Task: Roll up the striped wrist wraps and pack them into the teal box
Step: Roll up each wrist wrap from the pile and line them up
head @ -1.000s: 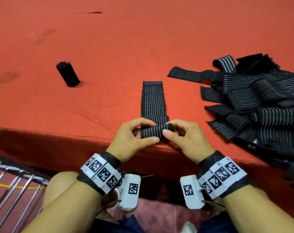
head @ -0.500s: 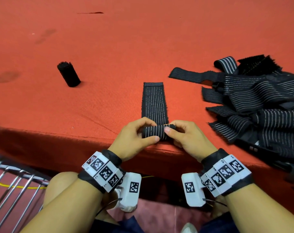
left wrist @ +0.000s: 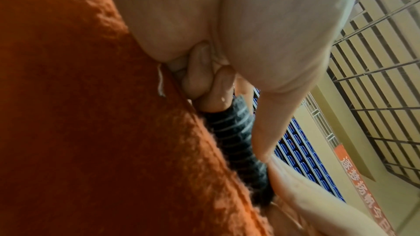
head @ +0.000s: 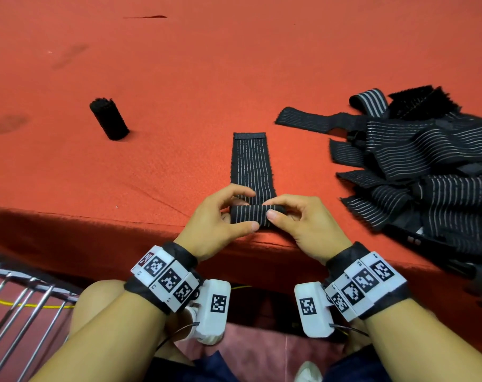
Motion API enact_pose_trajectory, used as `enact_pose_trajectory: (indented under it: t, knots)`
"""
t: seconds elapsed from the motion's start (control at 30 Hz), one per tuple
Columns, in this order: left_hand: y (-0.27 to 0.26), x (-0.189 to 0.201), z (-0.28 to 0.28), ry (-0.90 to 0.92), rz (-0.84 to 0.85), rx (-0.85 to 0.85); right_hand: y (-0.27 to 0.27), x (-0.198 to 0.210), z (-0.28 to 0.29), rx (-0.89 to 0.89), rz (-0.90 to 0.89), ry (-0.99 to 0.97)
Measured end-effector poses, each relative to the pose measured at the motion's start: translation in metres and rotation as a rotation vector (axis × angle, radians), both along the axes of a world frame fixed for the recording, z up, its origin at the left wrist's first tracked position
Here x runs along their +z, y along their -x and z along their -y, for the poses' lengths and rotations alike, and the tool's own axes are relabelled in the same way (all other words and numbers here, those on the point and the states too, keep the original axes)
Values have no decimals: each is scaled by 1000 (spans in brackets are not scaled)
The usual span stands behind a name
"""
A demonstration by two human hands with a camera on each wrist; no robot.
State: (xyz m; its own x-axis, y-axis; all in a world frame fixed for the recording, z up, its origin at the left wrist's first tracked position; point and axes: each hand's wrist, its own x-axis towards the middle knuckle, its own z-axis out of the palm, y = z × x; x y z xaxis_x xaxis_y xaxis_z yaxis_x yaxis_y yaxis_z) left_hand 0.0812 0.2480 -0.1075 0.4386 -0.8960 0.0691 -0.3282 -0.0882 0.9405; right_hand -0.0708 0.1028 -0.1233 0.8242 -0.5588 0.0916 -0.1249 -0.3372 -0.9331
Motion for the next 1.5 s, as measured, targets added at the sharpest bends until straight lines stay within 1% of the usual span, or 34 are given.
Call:
enact_pose_trajectory:
  t: [0.07, 0.17, 0.3, 0.37, 0.5, 0.6, 0.73, 0.83, 0.9, 1.0, 1.07, 1.23, 1.33, 1.43, 1.5]
  knots:
    - [0, 1, -1, -1, -1, -31, 0, 2, -1, 1, -31, 42]
    - [-4, -1, 0, -26, 46, -18, 1, 5, -1, 6, -105, 118]
    - [-4, -3, 1, -55, 100, 8, 3, 7, -3, 36, -143, 105]
    - [-3, -3, 2, -49, 85, 22, 2, 6, -6, 41, -113, 96]
    - [-4, -5, 5, -47, 30, 76, 5, 7, -7, 50, 18, 45]
    - [-5, -7, 6, -38, 50, 108, 4, 7, -5, 25, 14, 39]
    - [-5, -10, 2, 12, 40, 54, -4, 2, -5, -41, 22, 34]
    - [-6, -15, 2, 3, 184, 53, -6, 0, -3, -70, -18, 31]
    - [-7, -16, 4, 7, 210, 66, -7, -2, 1, -90, -31, 35]
    - [-7, -16, 6, -25, 208, 63, -7, 0, 3, -96, -34, 31]
    - [-7, -15, 7, -62, 168, 60, -7, 0, 2, -98, -27, 30]
    - [-9, -13, 10, -54, 124, 102, 2, 5, -3, -9, 68, 40]
    - [-9, -14, 9, -34, 127, 107, 2, 3, -1, -30, 24, 48]
    - [-7, -13, 6, -7, 106, 87, -1, 3, -1, -57, 21, 52]
    - [-5, -14, 3, -4, 164, 68, -4, 2, -1, -78, -2, 65]
